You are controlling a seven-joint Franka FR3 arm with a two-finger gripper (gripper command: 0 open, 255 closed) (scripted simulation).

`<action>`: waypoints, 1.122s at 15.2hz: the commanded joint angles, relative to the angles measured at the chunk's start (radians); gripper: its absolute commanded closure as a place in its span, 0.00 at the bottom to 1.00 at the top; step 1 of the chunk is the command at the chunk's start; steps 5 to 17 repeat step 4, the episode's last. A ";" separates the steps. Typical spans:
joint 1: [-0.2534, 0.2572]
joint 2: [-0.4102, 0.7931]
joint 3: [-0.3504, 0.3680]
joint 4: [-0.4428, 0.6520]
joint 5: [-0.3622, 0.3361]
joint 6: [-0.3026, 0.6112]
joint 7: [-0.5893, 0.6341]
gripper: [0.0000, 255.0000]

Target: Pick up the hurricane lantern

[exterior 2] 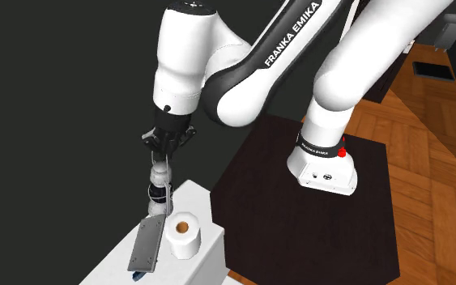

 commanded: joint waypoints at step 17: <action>0.040 -0.052 -0.047 0.014 0.025 -0.066 -0.024 1.00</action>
